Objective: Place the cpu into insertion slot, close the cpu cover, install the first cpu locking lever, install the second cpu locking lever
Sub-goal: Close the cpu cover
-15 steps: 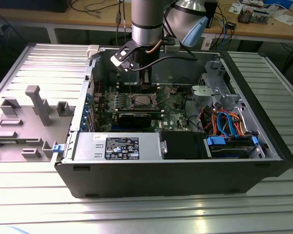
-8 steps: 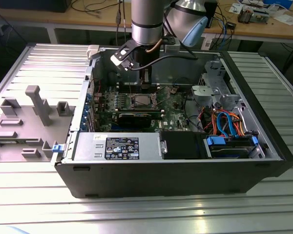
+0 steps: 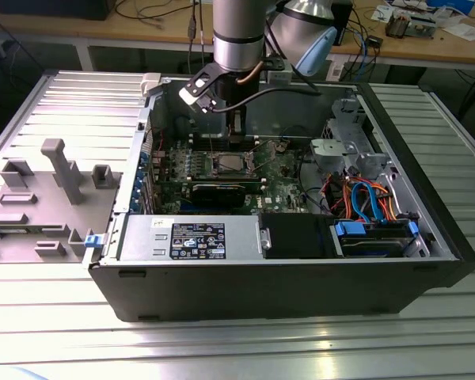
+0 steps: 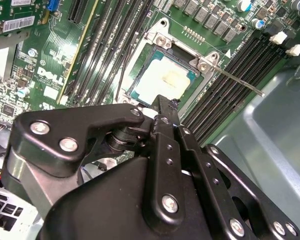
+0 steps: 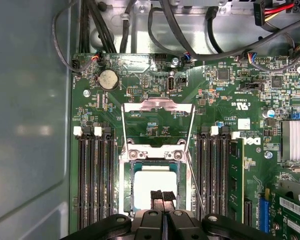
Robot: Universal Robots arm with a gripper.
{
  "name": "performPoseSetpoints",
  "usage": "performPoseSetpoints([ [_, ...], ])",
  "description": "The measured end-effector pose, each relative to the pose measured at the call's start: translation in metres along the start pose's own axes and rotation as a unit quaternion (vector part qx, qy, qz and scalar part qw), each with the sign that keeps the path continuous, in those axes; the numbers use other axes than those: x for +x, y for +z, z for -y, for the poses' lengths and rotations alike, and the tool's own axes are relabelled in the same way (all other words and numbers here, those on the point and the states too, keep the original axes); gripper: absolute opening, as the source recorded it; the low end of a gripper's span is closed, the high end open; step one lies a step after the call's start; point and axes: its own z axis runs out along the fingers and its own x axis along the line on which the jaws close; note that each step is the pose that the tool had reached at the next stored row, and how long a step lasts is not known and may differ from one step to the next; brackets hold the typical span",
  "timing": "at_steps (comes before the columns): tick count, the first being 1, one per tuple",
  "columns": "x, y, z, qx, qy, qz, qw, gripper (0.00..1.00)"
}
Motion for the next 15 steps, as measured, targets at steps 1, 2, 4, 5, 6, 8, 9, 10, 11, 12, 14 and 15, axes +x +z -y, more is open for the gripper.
performPoseSetpoints([
  [1,0.0000,-0.0006,0.0000,0.0000,0.000,0.0000,1.0000,0.11],
  [2,0.0000,-0.0011,0.0000,0.0000,0.000,0.0000,1.0000,0.11],
  [4,0.0000,-0.0026,-0.0001,0.0000,0.000,0.0000,1.0000,0.11],
  [5,0.0000,-0.0030,-0.0001,0.0000,0.000,0.0000,1.0000,0.11],
  [6,0.0000,-0.0035,-0.0001,0.0000,0.000,0.0000,1.0000,0.11],
  [8,-0.0001,-0.0045,-0.0002,0.0000,0.000,0.0000,1.0000,0.11],
  [9,-0.0001,-0.0049,-0.0002,0.0000,0.000,0.0000,1.0000,0.11],
  [10,0.0000,-0.0052,-0.0002,0.0000,0.000,0.0000,1.0000,0.11],
  [11,-0.0001,-0.0055,-0.0002,0.0000,0.000,0.0000,1.0000,0.11],
  [12,-0.0001,-0.0057,-0.0002,0.0000,0.000,0.0000,1.0000,0.11],
  [14,-0.0001,-0.0061,-0.0002,0.0000,0.000,0.0000,1.0000,0.11],
  [15,-0.0001,-0.0063,-0.0002,0.0000,0.000,0.0000,1.0000,0.11],
])
